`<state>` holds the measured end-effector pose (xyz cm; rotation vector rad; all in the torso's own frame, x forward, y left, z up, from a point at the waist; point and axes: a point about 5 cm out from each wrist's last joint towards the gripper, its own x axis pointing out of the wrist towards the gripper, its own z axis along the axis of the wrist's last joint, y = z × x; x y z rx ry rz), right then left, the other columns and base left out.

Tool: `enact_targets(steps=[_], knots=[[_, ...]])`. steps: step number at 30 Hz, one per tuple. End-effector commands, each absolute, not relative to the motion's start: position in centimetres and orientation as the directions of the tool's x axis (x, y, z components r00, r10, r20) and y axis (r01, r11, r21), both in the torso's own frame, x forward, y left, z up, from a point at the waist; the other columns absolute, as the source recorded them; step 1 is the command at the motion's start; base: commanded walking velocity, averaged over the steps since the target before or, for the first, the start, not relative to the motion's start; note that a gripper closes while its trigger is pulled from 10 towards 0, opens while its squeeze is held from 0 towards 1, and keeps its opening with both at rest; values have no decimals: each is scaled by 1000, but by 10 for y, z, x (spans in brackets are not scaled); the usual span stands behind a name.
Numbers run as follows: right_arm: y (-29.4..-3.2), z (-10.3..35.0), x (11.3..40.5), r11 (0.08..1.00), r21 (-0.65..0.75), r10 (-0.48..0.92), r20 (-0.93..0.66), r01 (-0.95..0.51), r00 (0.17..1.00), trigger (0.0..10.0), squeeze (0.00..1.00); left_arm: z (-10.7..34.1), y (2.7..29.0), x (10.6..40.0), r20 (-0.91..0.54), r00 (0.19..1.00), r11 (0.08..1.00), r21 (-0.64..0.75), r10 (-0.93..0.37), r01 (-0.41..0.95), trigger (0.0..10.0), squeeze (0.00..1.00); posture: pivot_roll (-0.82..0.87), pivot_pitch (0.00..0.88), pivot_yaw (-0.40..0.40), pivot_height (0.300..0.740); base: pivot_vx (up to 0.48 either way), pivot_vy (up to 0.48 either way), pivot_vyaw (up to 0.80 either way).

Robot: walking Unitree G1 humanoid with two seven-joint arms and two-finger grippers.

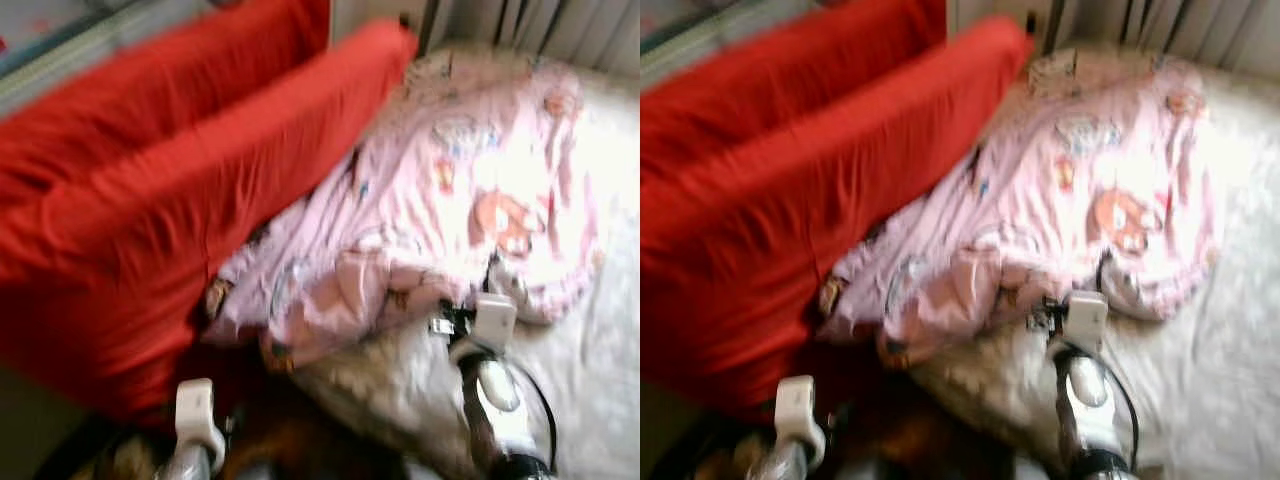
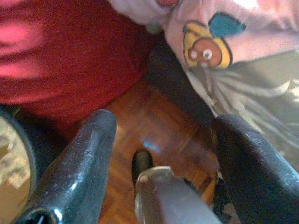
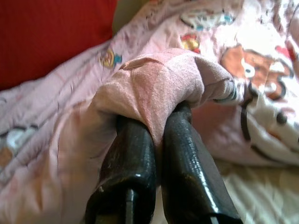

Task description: Clean up the room

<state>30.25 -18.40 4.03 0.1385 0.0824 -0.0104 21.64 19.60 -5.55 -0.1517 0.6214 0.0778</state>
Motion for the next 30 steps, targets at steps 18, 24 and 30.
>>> enact_targets(steps=[18,24,30], knots=[[-186,43,302,981,182,-60,-53,69,997,10000,0,-77,208,180,-718,693,983,-75,65,-170,10000,0,86,158,7,740,0,0,0],[-186,48,305,980,184,-75,-28,79,997,10000,0,-80,207,176,-729,682,983,-74,63,-171,10000,0,84,166,10,740,0,0,0],[-186,49,305,980,181,-76,-20,79,997,10000,0,-81,207,173,-737,673,982,-74,64,-173,10000,0,89,168,12,740,0,0,0]])
